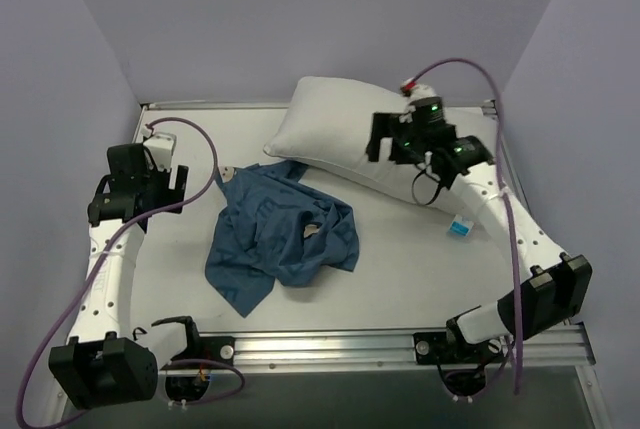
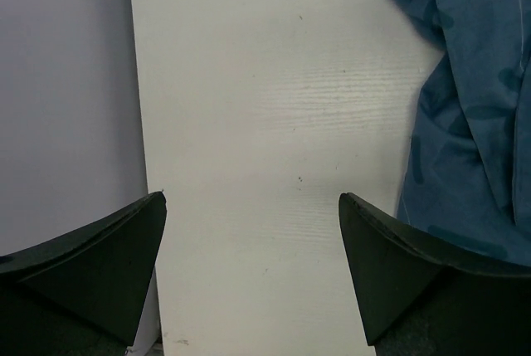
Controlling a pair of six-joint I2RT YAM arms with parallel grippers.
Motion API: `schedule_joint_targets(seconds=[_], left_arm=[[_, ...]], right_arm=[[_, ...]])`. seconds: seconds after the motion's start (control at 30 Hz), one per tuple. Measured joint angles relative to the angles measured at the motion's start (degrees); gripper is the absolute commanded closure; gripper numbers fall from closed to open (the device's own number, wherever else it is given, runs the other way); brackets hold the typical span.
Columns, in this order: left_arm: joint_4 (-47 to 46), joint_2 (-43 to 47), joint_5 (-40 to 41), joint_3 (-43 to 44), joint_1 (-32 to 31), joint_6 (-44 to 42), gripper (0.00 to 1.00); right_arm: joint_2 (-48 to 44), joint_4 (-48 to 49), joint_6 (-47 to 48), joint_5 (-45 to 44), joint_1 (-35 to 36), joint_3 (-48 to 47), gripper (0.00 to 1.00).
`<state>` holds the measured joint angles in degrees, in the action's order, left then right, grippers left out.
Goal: Remove the pillowcase from the pillow
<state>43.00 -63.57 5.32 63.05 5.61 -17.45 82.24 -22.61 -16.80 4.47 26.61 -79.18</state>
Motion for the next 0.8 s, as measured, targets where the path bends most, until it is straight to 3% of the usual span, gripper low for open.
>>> schedule_joint_targets(seconds=[0.17, 0.3, 0.8], left_arm=[[-4.4, 0.3, -1.3, -1.6, 0.5, 3.5, 0.06], [-5.9, 1.0, -1.5, -3.1, 0.7, 6.0, 0.06], [-7.2, 3.6, -1.5, -6.5, 0.8, 8.4, 0.06]], right_arm=[[-0.9, -0.1, -1.4, -7.6, -23.1, -0.1, 0.0], [-1.4, -1.3, -3.6, -12.9, -32.8, 4.5, 0.0], [-7.2, -0.2, -4.4, -14.8, -34.4, 10.2, 0.0]])
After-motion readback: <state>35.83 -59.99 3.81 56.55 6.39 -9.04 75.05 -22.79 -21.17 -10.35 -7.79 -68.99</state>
